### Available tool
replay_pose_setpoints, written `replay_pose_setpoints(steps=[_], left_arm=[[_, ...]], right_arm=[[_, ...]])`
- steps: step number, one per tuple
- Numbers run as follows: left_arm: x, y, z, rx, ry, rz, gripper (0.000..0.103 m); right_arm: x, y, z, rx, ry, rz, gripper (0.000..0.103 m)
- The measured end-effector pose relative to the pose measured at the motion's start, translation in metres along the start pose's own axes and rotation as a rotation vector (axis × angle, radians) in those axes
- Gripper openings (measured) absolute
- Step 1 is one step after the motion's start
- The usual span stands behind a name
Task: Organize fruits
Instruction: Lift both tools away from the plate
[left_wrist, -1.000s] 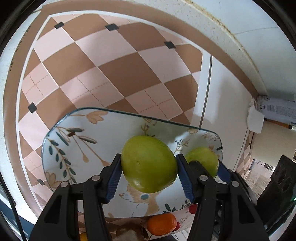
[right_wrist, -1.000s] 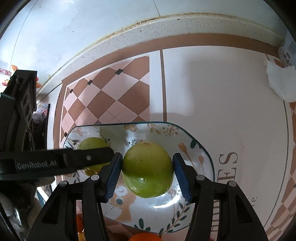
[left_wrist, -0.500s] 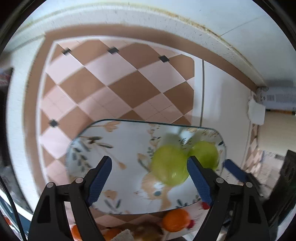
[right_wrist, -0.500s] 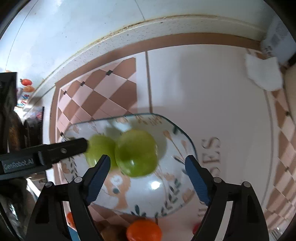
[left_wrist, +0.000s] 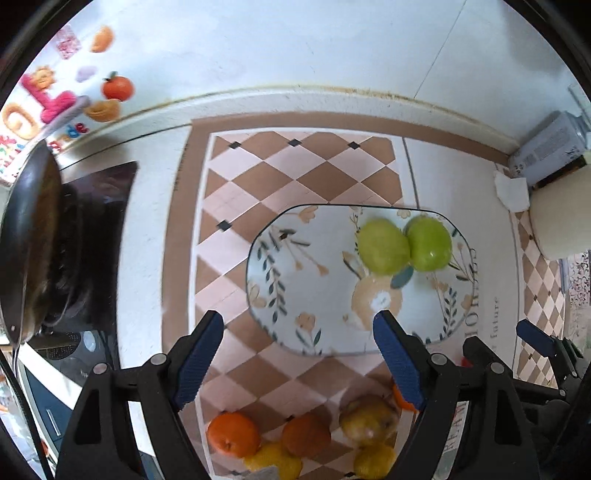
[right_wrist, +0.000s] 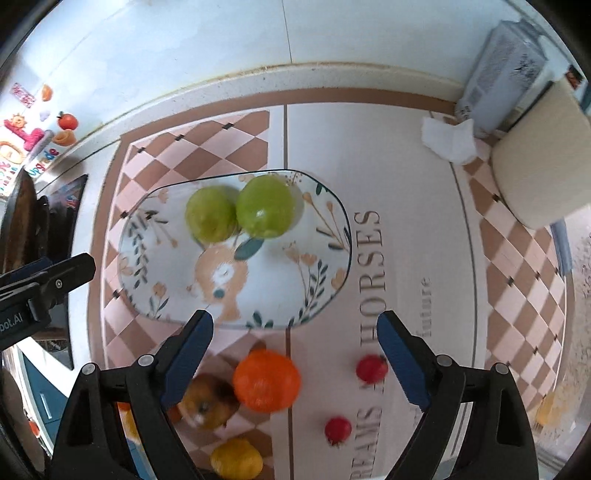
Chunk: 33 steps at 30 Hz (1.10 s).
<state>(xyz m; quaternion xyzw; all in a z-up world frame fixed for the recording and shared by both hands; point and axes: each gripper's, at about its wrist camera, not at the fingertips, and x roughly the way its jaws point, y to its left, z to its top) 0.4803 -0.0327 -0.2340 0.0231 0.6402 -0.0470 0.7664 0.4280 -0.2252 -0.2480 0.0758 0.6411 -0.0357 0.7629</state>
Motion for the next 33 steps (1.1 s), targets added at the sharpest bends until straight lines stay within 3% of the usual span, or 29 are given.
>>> replay_pose_setpoints(steps=[13,24,33], left_arm=[[-0.068,-0.001,-0.069,0.044,-0.115,-0.02,0.083],[-0.112,0.002,-0.107,0.054,-0.192,-0.036,0.083],[-0.124,0.007,-0.122,0.026,-0.216,-0.051,0.083]], right_arm=[[-0.077,0.009,-0.057,0.003,-0.102,0.013,0.092],[-0.134,0.01,-0.099,-0.002,-0.178,0.036,0.092],[-0.139,0.009,-0.106,0.026,-0.175,0.108,0.093]])
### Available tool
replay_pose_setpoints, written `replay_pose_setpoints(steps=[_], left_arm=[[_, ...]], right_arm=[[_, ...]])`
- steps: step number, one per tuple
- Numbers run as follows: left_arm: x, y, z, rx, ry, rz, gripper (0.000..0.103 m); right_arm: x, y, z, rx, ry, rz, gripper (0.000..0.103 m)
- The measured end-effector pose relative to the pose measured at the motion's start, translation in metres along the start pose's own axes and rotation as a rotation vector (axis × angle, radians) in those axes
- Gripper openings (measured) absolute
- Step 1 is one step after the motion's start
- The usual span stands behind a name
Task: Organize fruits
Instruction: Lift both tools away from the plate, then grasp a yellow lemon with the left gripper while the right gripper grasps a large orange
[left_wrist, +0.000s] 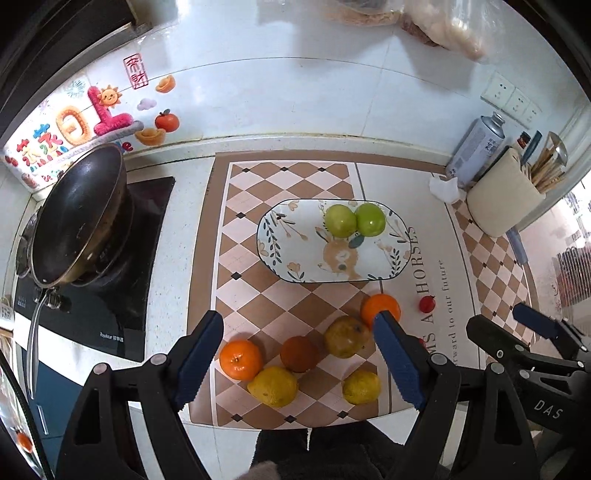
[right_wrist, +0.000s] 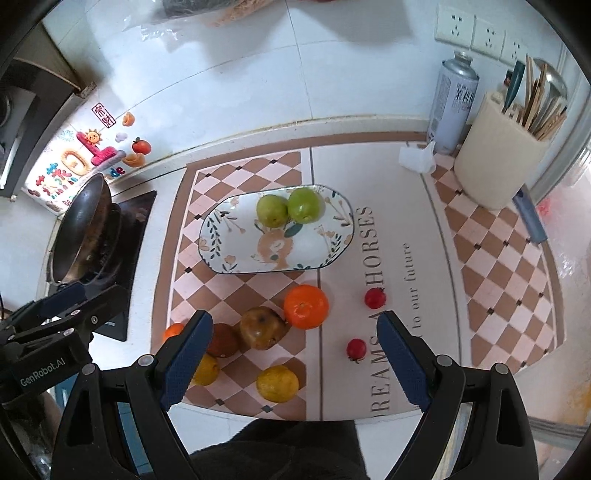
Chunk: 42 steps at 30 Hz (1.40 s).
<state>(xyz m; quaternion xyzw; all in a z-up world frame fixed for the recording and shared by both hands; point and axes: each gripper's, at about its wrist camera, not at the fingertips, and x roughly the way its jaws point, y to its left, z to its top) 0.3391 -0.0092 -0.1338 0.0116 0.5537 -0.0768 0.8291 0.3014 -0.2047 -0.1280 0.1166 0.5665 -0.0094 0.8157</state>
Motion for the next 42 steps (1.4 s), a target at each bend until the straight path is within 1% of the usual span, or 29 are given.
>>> replay_pose_setpoints(steps=[1,3,5,6,8,10,13,16,18,21,24,27,30,33,36,37,38,39,40,41,42], left_arm=[[0.003,0.002,0.0,-0.006,0.006,0.001,0.084],[0.011,0.008,-0.002,-0.015,0.025,0.017,0.098],[0.021,0.016,-0.007,-0.032,0.039,0.027,0.099],[0.028,0.021,-0.009,-0.04,0.058,0.043,0.099],[0.044,0.03,-0.017,-0.064,0.106,0.053,0.099],[0.063,0.041,-0.027,-0.097,0.178,0.055,0.099],[0.087,0.054,-0.048,-0.165,0.272,0.017,0.099],[0.108,0.062,-0.067,-0.234,0.342,-0.026,0.098],[0.125,0.064,-0.078,-0.274,0.406,-0.062,0.093],[0.151,0.07,-0.097,-0.37,0.498,-0.117,0.093],[0.165,0.073,-0.108,-0.433,0.529,-0.141,0.093],[0.173,0.068,-0.11,-0.419,0.523,-0.123,0.093],[0.182,0.054,-0.106,-0.342,0.513,-0.119,0.093],[0.19,0.042,-0.103,-0.275,0.517,-0.107,0.093],[0.195,0.034,-0.102,-0.229,0.512,-0.075,0.09],[0.196,0.033,-0.102,-0.221,0.51,-0.067,0.088],[0.197,0.032,-0.103,-0.21,0.508,-0.053,0.081],[0.198,0.03,-0.103,-0.197,0.508,-0.038,0.071],[0.199,0.03,-0.103,-0.188,0.509,-0.034,0.067],[0.199,0.029,-0.103,-0.178,0.507,-0.037,0.067],[0.199,0.028,-0.104,-0.172,0.508,-0.038,0.067]], right_arm=[[0.004,-0.002,0.0,0.006,0.008,0.007,0.093],[0.016,-0.007,0.0,0.03,0.034,0.031,0.092],[0.032,-0.013,-0.002,0.057,0.071,0.058,0.093],[0.042,-0.017,-0.003,0.074,0.093,0.073,0.093],[0.062,-0.024,-0.006,0.102,0.14,0.101,0.093],[0.082,-0.029,-0.01,0.116,0.177,0.112,0.092],[0.105,-0.033,-0.016,0.127,0.215,0.122,0.092],[0.121,-0.037,-0.017,0.132,0.236,0.133,0.09],[0.13,-0.039,-0.017,0.136,0.244,0.131,0.088],[0.143,-0.039,-0.012,0.132,0.265,0.132,0.088],[0.153,-0.038,-0.006,0.113,0.278,0.124,0.088],[0.165,-0.038,0.0,0.101,0.291,0.112,0.088],[0.184,-0.04,0.007,0.101,0.306,0.092,0.088],[0.203,-0.039,0.012,0.101,0.336,0.084,0.083],[0.225,-0.041,0.013,0.111,0.373,0.084,0.083],[0.23,-0.041,0.013,0.112,0.383,0.089,0.078],[0.237,-0.041,0.012,0.111,0.396,0.106,0.077],[0.242,-0.042,0.011,0.12,0.403,0.149,0.071],[0.246,-0.043,0.01,0.133,0.416,0.182,0.066],[0.246,-0.042,0.01,0.135,0.424,0.19,0.066],[0.243,-0.04,0.009,0.106,0.427,0.157,0.066]])
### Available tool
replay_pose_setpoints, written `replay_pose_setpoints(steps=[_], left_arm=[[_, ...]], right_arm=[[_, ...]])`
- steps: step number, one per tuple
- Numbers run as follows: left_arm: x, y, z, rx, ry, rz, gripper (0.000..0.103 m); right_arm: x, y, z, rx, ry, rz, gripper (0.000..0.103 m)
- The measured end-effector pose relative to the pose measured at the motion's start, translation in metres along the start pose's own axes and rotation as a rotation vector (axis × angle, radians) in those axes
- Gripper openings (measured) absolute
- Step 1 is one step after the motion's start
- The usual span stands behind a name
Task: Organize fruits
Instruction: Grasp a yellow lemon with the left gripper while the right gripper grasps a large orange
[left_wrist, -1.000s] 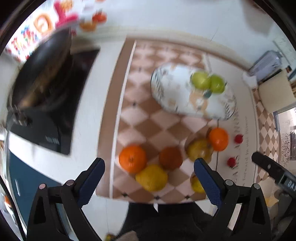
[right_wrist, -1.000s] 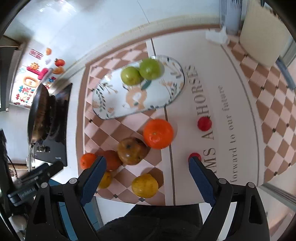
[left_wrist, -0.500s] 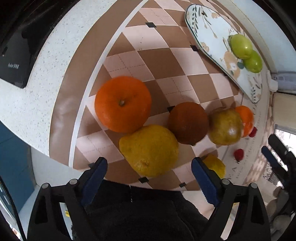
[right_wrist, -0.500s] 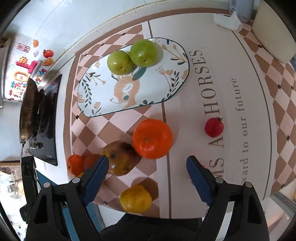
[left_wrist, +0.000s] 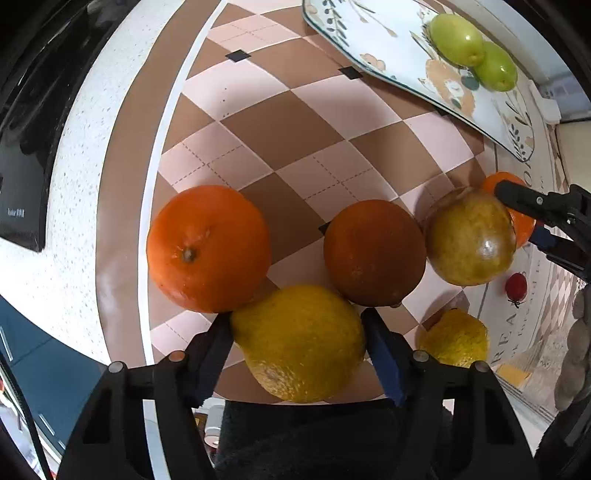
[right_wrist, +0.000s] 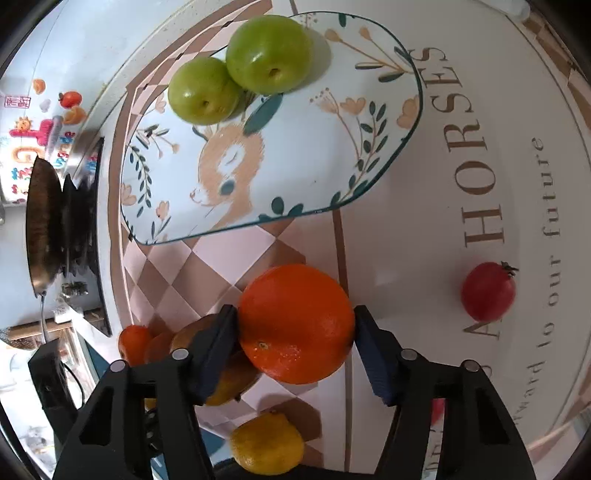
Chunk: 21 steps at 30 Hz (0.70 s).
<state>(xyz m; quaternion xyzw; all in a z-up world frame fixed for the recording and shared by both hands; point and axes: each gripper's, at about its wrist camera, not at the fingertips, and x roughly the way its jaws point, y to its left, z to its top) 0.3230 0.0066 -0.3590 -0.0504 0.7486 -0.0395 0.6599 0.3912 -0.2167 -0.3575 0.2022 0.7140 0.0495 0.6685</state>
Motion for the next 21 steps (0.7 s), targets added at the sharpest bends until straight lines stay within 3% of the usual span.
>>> replay_pose_setpoints(steps=[2,10,21], left_arm=[[0.001,-0.002,-0.001,0.003,-0.003,0.0,0.068],[0.01,-0.002,0.01,0.025,0.029,0.01,0.068],[0.013,-0.027,0.012,0.102,0.019,0.048,0.067]], right_arm=[[-0.003,0.004,-0.006,-0.043,0.0,-0.06,0.066],[0.004,-0.017,-0.011,0.011,0.06,0.016,0.067],[0.003,-0.017,-0.016,-0.012,0.04,-0.007,0.066]])
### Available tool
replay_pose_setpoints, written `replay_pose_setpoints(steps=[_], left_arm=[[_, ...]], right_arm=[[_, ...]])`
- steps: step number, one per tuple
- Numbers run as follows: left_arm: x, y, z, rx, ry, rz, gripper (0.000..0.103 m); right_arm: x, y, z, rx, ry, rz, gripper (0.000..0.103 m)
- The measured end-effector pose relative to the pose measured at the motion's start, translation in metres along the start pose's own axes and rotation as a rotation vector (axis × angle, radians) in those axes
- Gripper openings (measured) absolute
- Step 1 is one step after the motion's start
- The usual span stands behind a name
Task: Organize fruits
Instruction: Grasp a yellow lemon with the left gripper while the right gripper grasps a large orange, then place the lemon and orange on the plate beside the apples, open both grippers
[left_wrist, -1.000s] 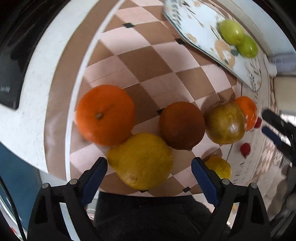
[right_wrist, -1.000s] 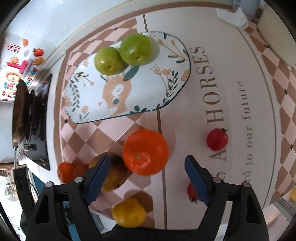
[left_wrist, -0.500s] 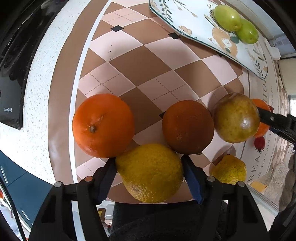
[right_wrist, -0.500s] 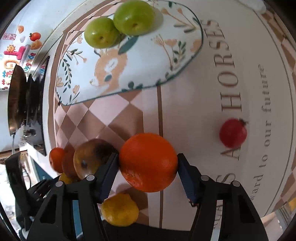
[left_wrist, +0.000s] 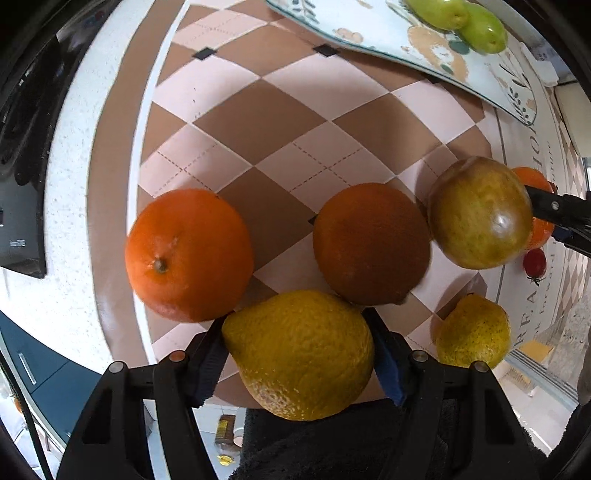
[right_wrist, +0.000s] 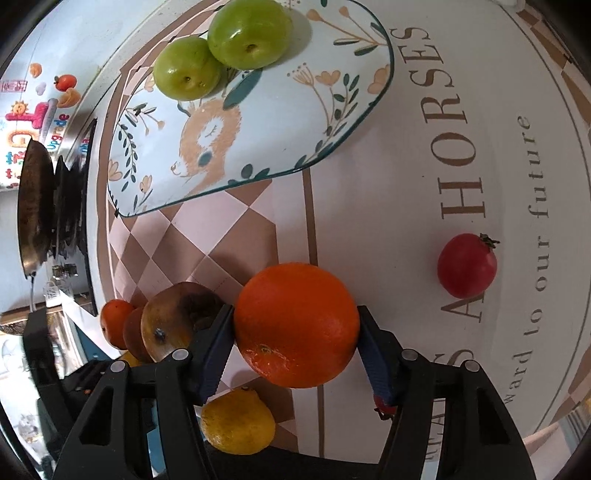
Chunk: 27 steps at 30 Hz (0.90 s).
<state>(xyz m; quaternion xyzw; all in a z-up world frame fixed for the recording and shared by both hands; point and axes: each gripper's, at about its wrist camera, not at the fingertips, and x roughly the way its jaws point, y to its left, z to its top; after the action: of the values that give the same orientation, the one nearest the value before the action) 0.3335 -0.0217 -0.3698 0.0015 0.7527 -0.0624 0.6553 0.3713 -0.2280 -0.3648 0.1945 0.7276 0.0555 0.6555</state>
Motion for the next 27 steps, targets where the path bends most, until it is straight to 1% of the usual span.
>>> replay_pose_setpoints(steps=[4,7,9,11,14,15,19,21,23,24,27], left_arm=[[-0.027,-0.008,-0.003,0.014,-0.041,-0.002,0.067],[-0.061,-0.013,-0.001,0.028,-0.101,-0.005,0.067],[-0.084,-0.014,0.002,0.025,-0.146,-0.023,0.067],[-0.109,-0.013,0.011,0.024,-0.191,-0.05,0.067],[-0.138,-0.012,0.04,0.022,-0.251,-0.087,0.067],[-0.146,-0.014,0.056,0.02,-0.272,-0.095,0.067],[-0.155,-0.006,0.105,0.013,-0.302,-0.101,0.067],[-0.146,-0.01,0.14,0.006,-0.28,-0.093,0.067],[-0.136,-0.013,0.163,0.002,-0.264,-0.084,0.067],[-0.128,-0.015,0.18,0.004,-0.246,-0.072,0.067],[-0.109,-0.015,0.205,-0.008,-0.199,-0.059,0.067]], right_arm=[[-0.009,0.005,-0.005,-0.019,-0.02,0.001,0.066],[-0.022,0.012,-0.005,-0.027,-0.048,0.026,0.066],[-0.035,0.016,-0.002,-0.032,-0.078,0.046,0.066],[-0.049,0.02,0.005,-0.028,-0.116,0.068,0.066],[-0.063,0.028,0.023,-0.027,-0.164,0.088,0.066],[-0.065,0.03,0.032,-0.024,-0.177,0.09,0.066],[-0.062,0.031,0.066,0.0,-0.198,0.074,0.066],[-0.057,0.031,0.079,0.01,-0.196,0.059,0.066],[-0.051,0.028,0.089,0.009,-0.192,0.042,0.066],[-0.048,0.027,0.093,0.011,-0.188,0.031,0.066],[-0.037,0.025,0.1,0.018,-0.175,0.024,0.066]])
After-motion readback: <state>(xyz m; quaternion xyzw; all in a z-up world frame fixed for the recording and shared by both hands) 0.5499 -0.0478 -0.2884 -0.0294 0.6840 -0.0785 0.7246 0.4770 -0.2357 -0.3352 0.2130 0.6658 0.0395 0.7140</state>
